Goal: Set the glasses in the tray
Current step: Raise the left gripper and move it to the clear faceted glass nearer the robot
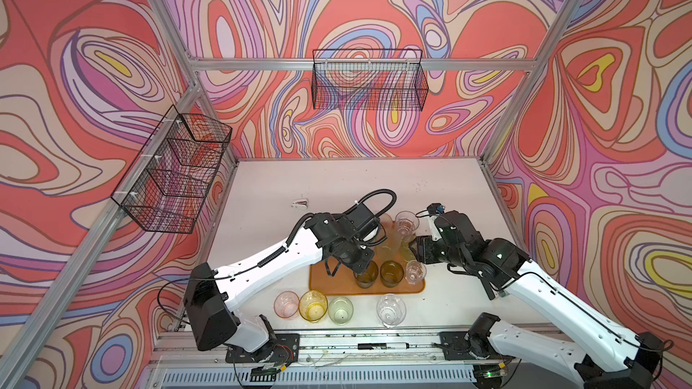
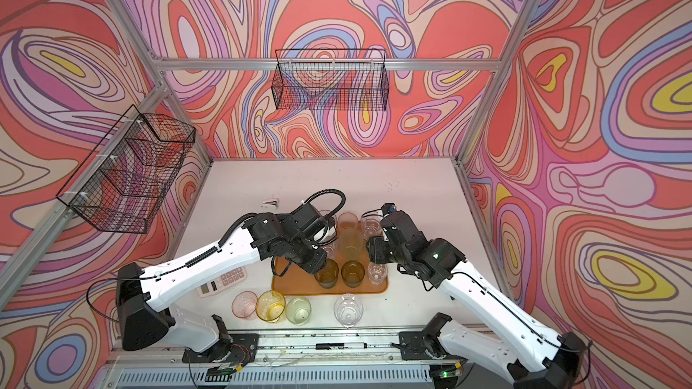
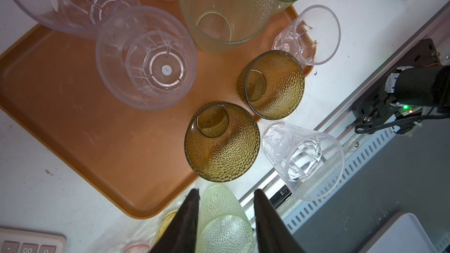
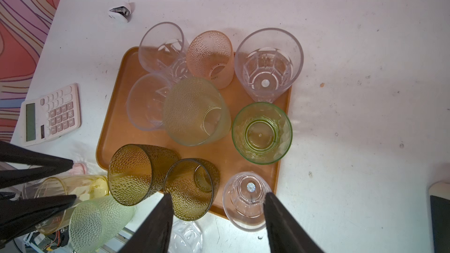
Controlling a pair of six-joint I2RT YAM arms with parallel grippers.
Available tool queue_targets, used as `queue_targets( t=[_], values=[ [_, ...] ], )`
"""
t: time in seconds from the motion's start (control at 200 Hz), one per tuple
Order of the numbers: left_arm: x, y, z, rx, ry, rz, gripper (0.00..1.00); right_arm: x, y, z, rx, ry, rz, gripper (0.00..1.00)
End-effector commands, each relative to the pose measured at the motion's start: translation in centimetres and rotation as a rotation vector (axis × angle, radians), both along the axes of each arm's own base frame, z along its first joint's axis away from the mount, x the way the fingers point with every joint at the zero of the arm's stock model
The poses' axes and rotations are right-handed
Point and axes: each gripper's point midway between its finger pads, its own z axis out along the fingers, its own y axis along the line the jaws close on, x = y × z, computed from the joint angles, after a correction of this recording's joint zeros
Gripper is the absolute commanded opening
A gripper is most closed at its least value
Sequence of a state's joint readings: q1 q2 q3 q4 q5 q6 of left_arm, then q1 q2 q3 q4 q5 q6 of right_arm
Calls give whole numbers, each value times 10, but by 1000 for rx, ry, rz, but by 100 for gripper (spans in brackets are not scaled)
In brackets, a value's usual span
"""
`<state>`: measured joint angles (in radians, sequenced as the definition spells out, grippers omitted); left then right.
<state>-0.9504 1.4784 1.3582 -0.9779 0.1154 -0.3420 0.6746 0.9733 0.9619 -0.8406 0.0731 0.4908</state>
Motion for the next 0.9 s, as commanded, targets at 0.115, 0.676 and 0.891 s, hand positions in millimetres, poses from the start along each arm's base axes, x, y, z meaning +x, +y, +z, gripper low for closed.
queue_targets(
  t=[0.115,0.676,0.891],
  values=[
    [-11,-1,12,-3,-25,-73,43,2,0,-1,6,-3,-7,62],
    [-36,-16,-2,3,-41,-160,44,-3,-5,-1,12,-1,-24,62],
    [-48,-27,-8,-2,-44,-186,44,-2,-7,-2,1,5,-28,62]
  ],
)
